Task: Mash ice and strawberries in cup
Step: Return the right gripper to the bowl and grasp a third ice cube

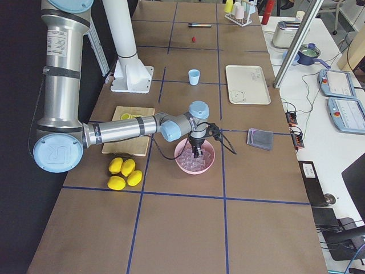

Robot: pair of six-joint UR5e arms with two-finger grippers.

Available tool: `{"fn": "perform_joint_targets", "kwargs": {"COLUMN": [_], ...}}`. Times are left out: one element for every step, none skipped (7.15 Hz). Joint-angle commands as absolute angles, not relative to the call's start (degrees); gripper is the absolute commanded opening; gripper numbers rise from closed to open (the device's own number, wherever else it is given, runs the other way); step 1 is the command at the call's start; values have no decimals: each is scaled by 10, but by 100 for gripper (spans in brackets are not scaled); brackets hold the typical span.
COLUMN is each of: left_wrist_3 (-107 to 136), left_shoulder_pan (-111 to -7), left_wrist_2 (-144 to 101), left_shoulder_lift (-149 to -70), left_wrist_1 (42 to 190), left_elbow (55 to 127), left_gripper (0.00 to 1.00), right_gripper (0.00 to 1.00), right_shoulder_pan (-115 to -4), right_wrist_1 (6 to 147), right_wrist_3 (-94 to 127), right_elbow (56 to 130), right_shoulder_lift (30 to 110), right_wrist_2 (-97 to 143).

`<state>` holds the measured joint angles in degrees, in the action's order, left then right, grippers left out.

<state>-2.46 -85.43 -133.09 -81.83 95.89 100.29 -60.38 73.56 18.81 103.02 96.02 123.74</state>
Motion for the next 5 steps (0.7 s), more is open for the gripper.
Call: {"fn": "perform_joint_targets", "kwargs": {"left_wrist_3": [-25,-25,-25,-25,-25], "left_shoulder_pan": [-854,-854,-854,-854,-854], "left_wrist_2": [-1332,-1331,-1331,-1331,-1331], "left_shoulder_lift": [-818,-818,-818,-818,-818], "left_wrist_1": [959,959,959,959,959], "left_elbow": [1004,1004,1004,1003,1003], "left_gripper": [100,100,100,100,100], "right_gripper": [12,11,10,11,11], "right_shoulder_pan": [-606,-615,-625,-627,-620], "right_wrist_1": [736,752,808,892,943], "right_wrist_3": [188,189,192,226,288], "right_elbow": [1037,1064,1102,1127,1130], "right_shoulder_lift": [960,959,937,873,800], "right_wrist_2": [1237,1237,1237,1236,1236]}}
